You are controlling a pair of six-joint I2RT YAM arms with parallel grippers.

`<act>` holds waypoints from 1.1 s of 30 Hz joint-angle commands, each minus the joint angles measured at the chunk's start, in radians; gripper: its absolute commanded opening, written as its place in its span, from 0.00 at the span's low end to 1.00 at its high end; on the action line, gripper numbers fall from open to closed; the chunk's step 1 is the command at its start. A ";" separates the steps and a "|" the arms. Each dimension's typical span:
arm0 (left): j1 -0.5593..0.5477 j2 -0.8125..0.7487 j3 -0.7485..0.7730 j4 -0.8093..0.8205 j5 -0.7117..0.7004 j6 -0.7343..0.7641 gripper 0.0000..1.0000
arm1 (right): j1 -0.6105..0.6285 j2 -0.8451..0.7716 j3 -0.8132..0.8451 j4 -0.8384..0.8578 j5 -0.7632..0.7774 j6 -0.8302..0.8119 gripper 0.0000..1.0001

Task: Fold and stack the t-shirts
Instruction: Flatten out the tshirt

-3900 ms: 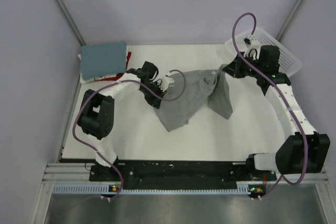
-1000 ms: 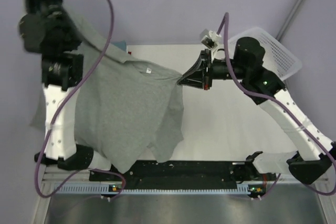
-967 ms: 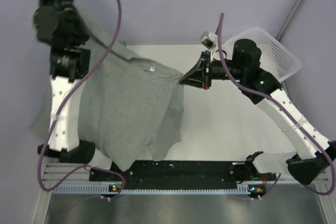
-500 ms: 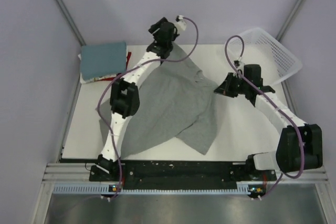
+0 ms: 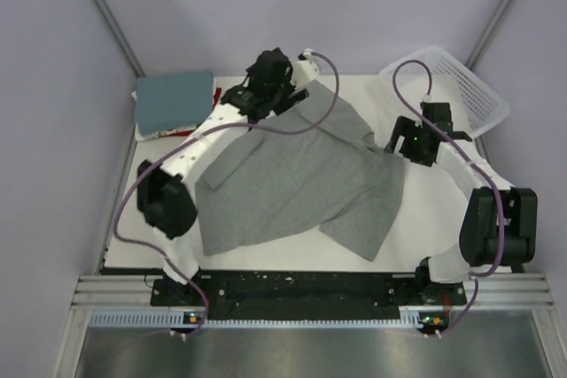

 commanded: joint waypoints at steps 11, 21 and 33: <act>0.002 -0.710 -0.810 -0.574 0.301 -0.082 0.70 | 0.401 -0.339 0.066 -0.388 -0.024 -0.231 0.84; 0.002 -0.968 -1.221 -0.535 0.407 0.064 0.76 | 0.476 -0.482 -0.008 -0.479 -0.270 -0.949 0.91; -0.001 -0.910 -1.349 -0.384 0.334 0.018 0.48 | 0.706 -0.589 -0.420 -0.565 -0.200 -1.403 0.79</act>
